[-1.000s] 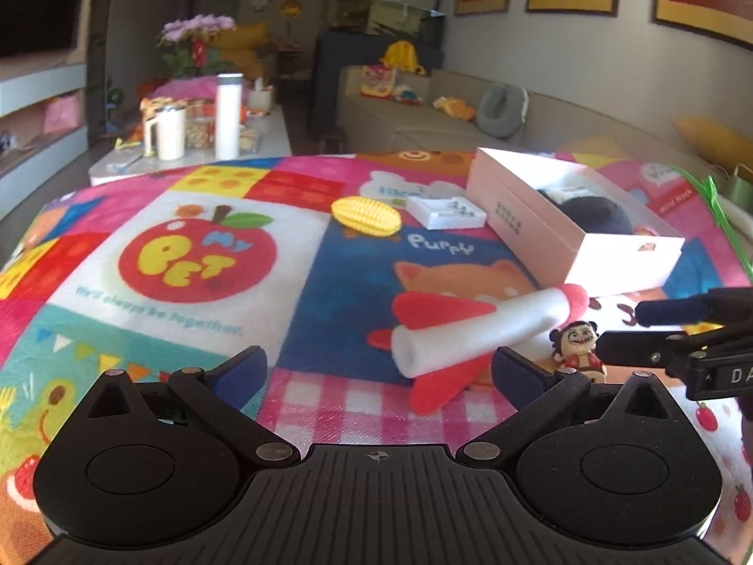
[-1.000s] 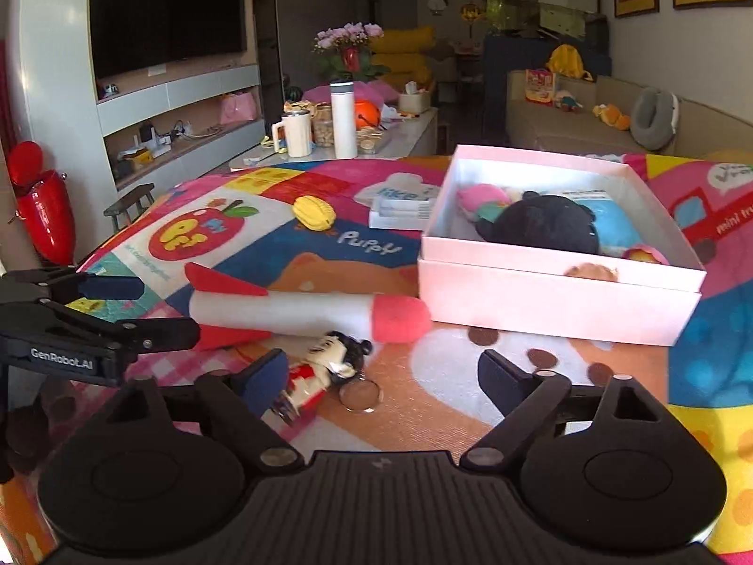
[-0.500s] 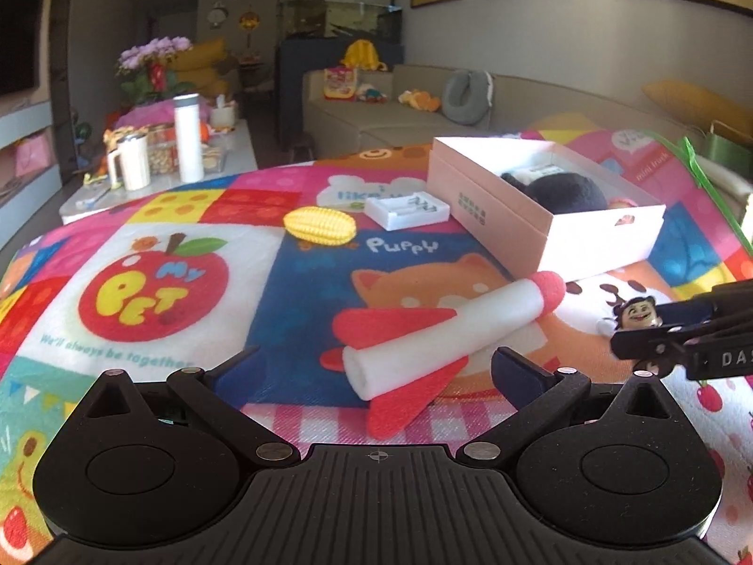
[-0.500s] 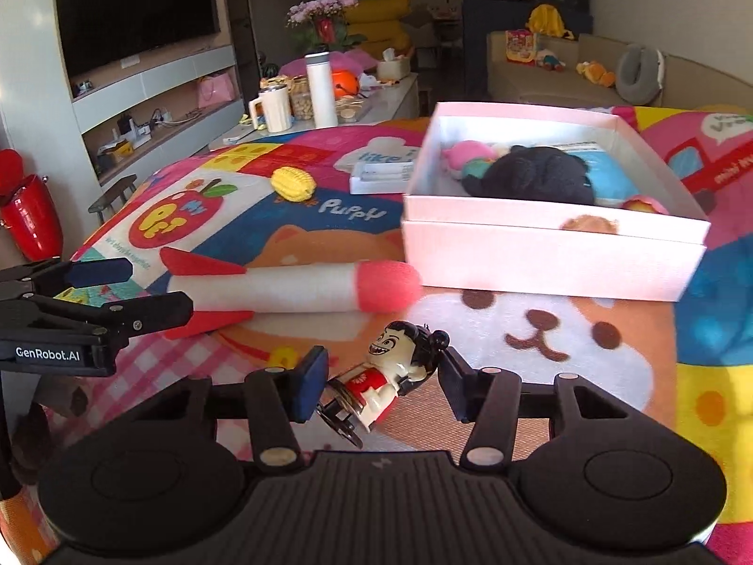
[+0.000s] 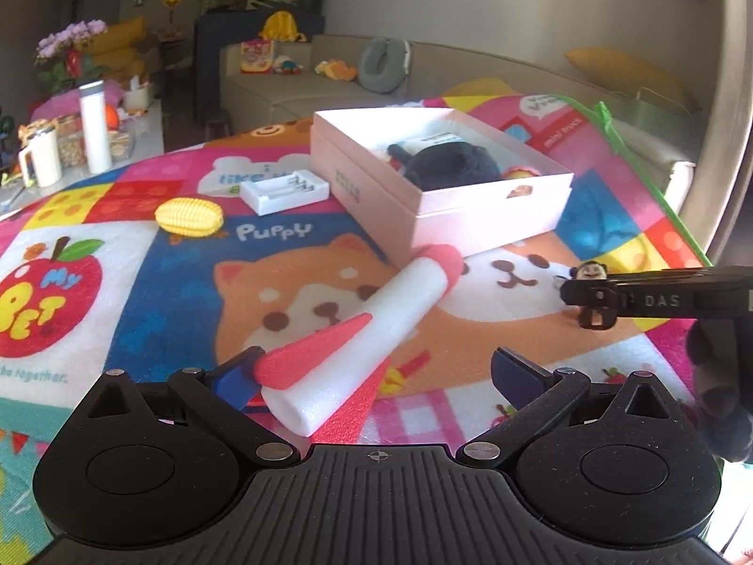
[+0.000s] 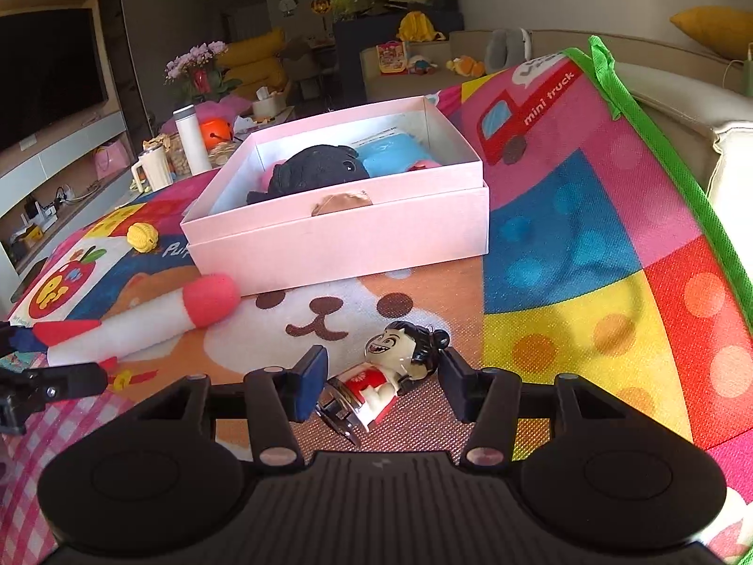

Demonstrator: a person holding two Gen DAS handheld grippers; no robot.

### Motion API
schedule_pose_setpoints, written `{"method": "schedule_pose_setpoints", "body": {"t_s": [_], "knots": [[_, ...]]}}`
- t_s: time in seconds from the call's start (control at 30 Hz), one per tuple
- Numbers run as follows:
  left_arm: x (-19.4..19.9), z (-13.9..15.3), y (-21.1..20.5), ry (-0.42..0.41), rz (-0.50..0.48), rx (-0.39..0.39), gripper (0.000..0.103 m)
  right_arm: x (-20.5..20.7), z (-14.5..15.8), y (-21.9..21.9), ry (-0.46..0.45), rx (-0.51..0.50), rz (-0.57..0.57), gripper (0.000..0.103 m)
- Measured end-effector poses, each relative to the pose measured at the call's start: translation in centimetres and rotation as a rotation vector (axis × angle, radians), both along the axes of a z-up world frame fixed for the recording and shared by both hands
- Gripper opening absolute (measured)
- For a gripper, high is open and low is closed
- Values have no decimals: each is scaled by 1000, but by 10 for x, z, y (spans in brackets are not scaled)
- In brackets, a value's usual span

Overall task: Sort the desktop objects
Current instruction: 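Grasp the figurine keychain with the right tool while the left tool reaches the foam rocket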

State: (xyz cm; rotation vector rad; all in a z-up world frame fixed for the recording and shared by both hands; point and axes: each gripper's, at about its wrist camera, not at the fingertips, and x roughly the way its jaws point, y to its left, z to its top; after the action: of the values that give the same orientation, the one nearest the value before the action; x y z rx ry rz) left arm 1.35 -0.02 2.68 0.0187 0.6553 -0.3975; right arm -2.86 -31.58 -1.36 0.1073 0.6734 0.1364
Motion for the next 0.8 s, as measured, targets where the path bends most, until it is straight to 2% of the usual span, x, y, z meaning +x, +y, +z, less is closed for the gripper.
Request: {"method": "schedule_pose_setpoints", "body": {"t_s": [0.17, 0.23, 0.27, 0.37, 0.53, 0.57, 0.67, 0.8], "knots": [[-6, 4, -9, -53, 25, 68, 102, -3, 1, -2, -16, 19, -16, 61], [-2, 3, -12, -53, 28, 101, 87, -5, 1, -2, -25, 21, -14, 64], [1, 3, -13, -48, 22, 115, 75, -5, 2, -2, -28, 20, -14, 65], [6, -1, -20, -61, 13, 154, 81, -5, 2, -2, -30, 22, -12, 69], [15, -8, -33, -64, -3, 211, 78, -6, 2, -1, -36, 18, -16, 75], [15, -11, -36, -59, -5, 225, 73, -6, 2, -1, -37, 17, -17, 75], [12, -12, -38, -70, -2, 262, 51, -6, 2, -1, -36, 18, -18, 76], [4, -8, -29, -61, 63, 254, 50, -6, 2, -1, -35, 17, -18, 78]]}}
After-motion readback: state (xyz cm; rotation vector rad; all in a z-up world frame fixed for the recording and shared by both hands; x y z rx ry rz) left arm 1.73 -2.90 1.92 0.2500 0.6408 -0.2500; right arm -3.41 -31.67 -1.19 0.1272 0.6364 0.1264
